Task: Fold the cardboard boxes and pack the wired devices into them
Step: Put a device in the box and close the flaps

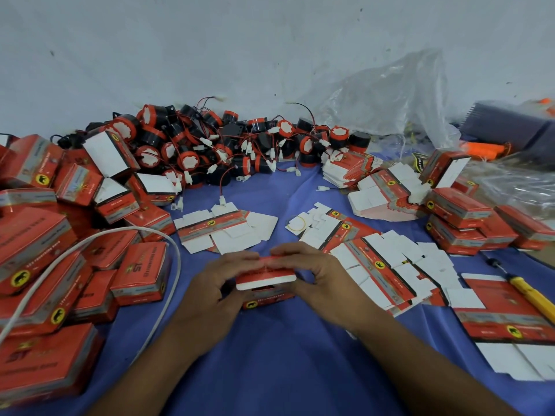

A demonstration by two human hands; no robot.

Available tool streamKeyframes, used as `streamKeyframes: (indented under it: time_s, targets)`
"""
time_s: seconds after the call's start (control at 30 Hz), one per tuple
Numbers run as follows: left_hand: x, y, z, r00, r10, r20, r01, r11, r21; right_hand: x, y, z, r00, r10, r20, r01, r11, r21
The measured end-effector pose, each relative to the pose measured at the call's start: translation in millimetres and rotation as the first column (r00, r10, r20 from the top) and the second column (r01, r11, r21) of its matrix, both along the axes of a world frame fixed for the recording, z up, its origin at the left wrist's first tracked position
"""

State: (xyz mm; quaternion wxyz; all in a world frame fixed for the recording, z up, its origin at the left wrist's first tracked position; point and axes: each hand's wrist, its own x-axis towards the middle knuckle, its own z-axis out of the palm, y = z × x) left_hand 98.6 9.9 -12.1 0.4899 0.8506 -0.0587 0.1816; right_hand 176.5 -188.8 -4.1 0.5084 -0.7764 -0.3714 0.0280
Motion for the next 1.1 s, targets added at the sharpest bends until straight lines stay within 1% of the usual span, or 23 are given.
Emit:
streamKeyframes:
  time_s: [0.03,0.1,0.17,0.27,0.43,0.53,0.6,0.87,1.1]
  targets:
    - [0,0,0,1.0,0.005,0.012,-0.005,0.999,0.045,1,-2,-1,0.999,0.034,0.015,-0.034,0.999,-0.018]
    - [-2,1,1,1.0,-0.004,0.012,0.003,0.997,0.076,2,-5,-2,0.997,0.07,0.014,-0.069,0.997,-0.03]
    - [-3,4,0,0.999,-0.045,-0.006,0.045,0.997,0.066,3,-5,-3,0.997,0.063,0.035,-0.062,0.997,-0.036]
    - [-4,7,-2,0.994,-0.108,-0.035,0.109,0.993,0.049,4,-3,-5,0.997,0.045,0.068,-0.046,0.999,0.01]
    - [-2,6,1,0.995,-0.096,-0.034,0.096,0.995,0.005,5,-1,-7,0.989,-0.009,0.146,0.005,1.0,0.024]
    - [-2,6,1,0.994,-0.106,-0.043,0.107,0.994,0.033,5,0,-11,0.975,-0.024,0.22,0.023,1.0,0.006]
    - [-2,6,1,0.993,-0.11,-0.041,0.111,0.993,0.029,5,0,-12,0.972,-0.015,0.237,0.019,1.0,-0.015]
    - [-1,9,3,0.991,-0.108,-0.08,0.104,0.993,-0.054,7,5,-10,0.974,-0.044,0.221,0.055,0.998,-0.044]
    - [-3,11,1,0.983,-0.127,-0.131,0.113,0.988,-0.108,4,5,-8,0.987,-0.09,0.136,0.097,0.994,-0.043]
